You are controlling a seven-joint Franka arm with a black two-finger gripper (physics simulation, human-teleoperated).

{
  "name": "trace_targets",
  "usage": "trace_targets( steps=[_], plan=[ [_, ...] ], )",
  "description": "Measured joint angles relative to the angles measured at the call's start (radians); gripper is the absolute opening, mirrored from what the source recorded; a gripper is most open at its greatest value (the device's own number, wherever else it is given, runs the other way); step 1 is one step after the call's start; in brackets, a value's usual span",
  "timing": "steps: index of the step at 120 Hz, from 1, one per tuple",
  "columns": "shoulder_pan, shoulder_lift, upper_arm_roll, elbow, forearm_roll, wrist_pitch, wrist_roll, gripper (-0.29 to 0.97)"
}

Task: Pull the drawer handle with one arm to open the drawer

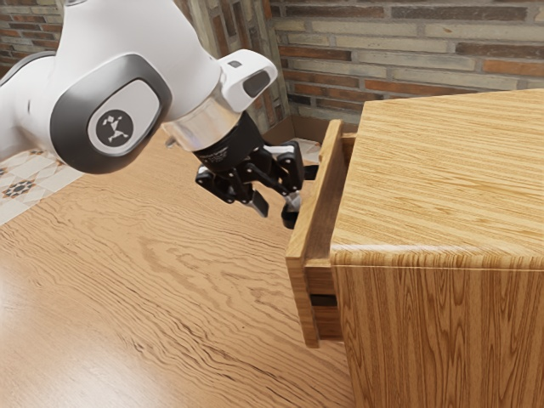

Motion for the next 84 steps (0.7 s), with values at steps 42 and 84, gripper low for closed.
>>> trace_targets(
  steps=[42,84],
  plan=[
    [0.023,0.003,0.000,0.000,0.018,0.000,-0.010,0.25],
    [0.040,-0.006,0.000,-0.014,0.027,0.000,-0.017,0.25]
  ],
)
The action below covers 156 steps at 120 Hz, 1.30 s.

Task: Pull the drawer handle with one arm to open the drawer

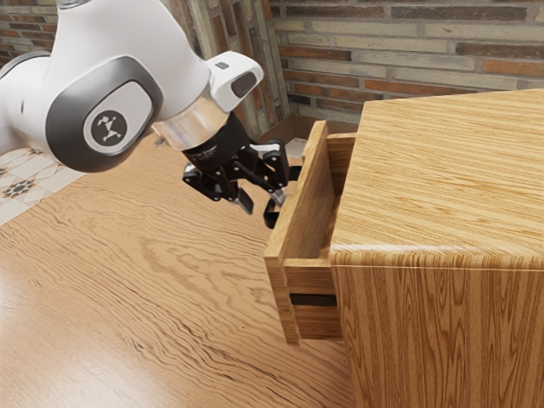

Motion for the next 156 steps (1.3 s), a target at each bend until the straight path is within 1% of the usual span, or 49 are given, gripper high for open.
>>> trace_targets(
  steps=[83,156],
  plan=[
    [0.043,-0.030,0.004,-0.034,0.011,0.000,-0.008,0.25],
    [0.065,-0.078,0.012,-0.085,0.033,0.000,-0.014,0.25]
  ],
)
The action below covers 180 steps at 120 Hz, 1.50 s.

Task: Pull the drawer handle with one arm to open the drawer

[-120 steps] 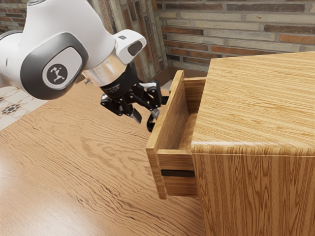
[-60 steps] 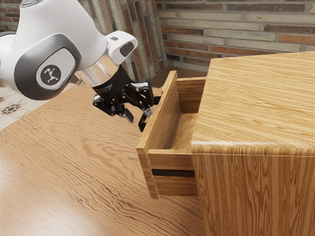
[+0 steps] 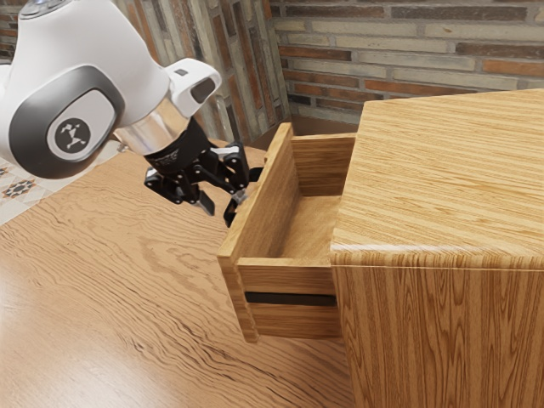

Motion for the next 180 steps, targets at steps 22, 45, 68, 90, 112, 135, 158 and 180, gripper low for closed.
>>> trace_targets(
  steps=[22,45,68,90,112,135,158,180],
  plan=[
    [0.007,-0.006,0.006,-0.002,0.007,0.001,0.001,0.25],
    [0.023,-0.008,0.009,-0.003,0.009,0.001,0.001,0.25],
    [0.031,-0.024,0.008,-0.022,0.009,0.000,0.000,0.25],
    [0.032,-0.036,0.008,-0.035,0.011,0.000,-0.003,0.25],
    [0.045,-0.043,0.009,-0.039,0.015,0.000,-0.005,0.25],
    [0.068,-0.050,0.009,-0.048,0.016,0.000,-0.005,0.25],
    [0.075,-0.060,0.011,-0.058,0.022,-0.001,-0.006,0.26],
    [0.080,-0.067,0.023,-0.063,0.026,-0.002,-0.007,0.26]
  ],
)
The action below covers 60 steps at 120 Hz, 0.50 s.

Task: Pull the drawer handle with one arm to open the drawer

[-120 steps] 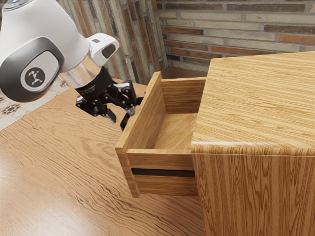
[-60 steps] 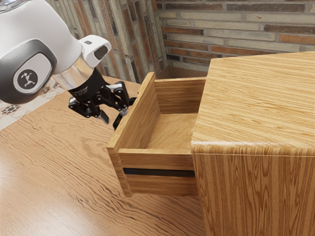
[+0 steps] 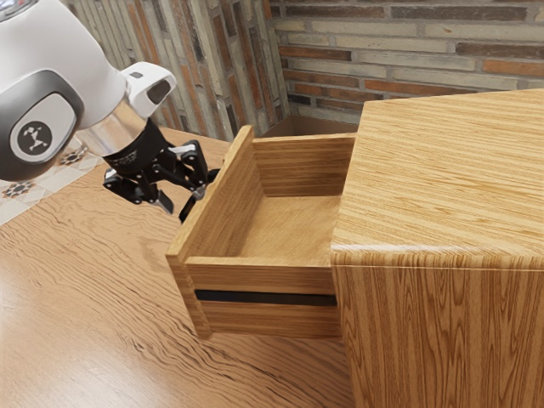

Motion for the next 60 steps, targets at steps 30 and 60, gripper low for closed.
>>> trace_targets(
  steps=[30,60],
  plan=[
    [0.009,-0.009,0.001,-0.011,0.012,0.000,-0.001,0.26],
    [0.014,-0.014,0.015,-0.013,0.016,-0.001,-0.001,0.26]
  ],
)
